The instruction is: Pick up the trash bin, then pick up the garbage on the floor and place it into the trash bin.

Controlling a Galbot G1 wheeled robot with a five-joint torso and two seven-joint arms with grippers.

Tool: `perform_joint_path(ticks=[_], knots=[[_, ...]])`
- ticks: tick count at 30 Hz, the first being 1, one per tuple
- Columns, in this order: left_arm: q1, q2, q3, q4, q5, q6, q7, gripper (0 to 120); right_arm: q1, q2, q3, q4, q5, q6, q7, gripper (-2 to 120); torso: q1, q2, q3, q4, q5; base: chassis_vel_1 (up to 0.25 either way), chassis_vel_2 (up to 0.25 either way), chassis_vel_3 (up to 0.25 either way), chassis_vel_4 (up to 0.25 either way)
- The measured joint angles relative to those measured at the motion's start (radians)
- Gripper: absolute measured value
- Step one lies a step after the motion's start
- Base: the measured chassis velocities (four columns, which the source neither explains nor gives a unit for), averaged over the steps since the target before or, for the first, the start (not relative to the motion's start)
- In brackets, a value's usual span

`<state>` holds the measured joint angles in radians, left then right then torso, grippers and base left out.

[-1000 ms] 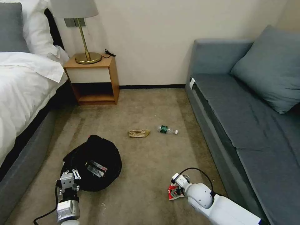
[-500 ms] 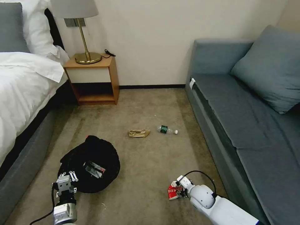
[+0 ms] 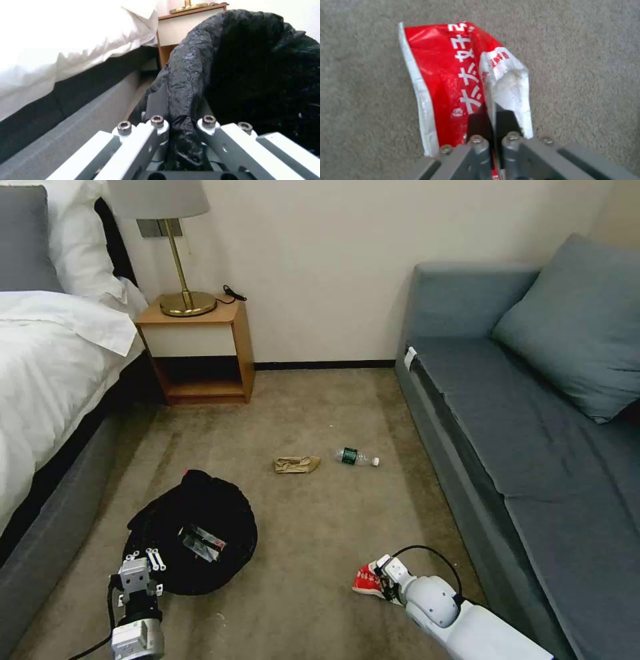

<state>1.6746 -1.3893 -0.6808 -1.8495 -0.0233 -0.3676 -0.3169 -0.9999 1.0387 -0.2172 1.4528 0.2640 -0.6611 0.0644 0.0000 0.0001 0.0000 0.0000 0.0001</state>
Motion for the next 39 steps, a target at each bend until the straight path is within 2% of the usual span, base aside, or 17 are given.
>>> perform_joint_path(ticks=[13,18,22,26,28,32,39], knots=[[0.026,-0.007,-0.010,-0.022,0.004,-0.019,-0.008,4,-0.056,0.003,0.061,0.056,-0.003,0.006,0.001,0,0.000,0.000,0.000,0.0000,-0.0001,0.000,0.000,0.000,0.000],[0.030,-0.012,-0.008,-0.025,0.018,-0.026,-0.018,4,-0.082,0.029,0.094,0.114,-0.002,0.032,0.006,0,0.000,0.000,0.000,-0.0001,-0.0001,0.000,0.000,0.000,0.000],[0.038,-0.023,-0.003,-0.026,0.043,-0.034,-0.020,4,-0.075,0.114,0.155,0.165,0.047,0.114,0.033,0,0.000,0.000,0.000,0.0001,-0.0001,0.000,0.000,0.000,0.000],[0.041,-0.028,-0.002,-0.027,0.054,-0.036,-0.022,4,-0.068,0.143,0.166,0.211,0.094,0.152,0.036,0,0.000,0.000,0.000,0.0002,-0.0002,0.000,0.000,0.000,0.000],[0.041,-0.029,-0.002,-0.028,0.057,-0.037,-0.022,4,-0.068,0.146,0.165,0.220,0.101,0.169,0.036,0,0.000,0.000,0.000,0.0002,-0.0002,0.000,0.000,0.000,0.000],[0.040,-0.032,0.009,-0.033,0.077,-0.037,-0.032,4,-0.069,0.156,0.134,0.283,0.173,0.296,0.021,0,0.000,0.000,0.000,0.0000,-0.0003,0.000,0.000,0.000,0.000],[0.026,-0.035,0.031,-0.032,0.091,-0.031,-0.035,4,-0.027,0.175,0.073,0.329,0.280,0.354,-0.015,0,0.000,0.000,0.000,0.0001,-0.0003,0.000,0.000,0.000,0.000]])
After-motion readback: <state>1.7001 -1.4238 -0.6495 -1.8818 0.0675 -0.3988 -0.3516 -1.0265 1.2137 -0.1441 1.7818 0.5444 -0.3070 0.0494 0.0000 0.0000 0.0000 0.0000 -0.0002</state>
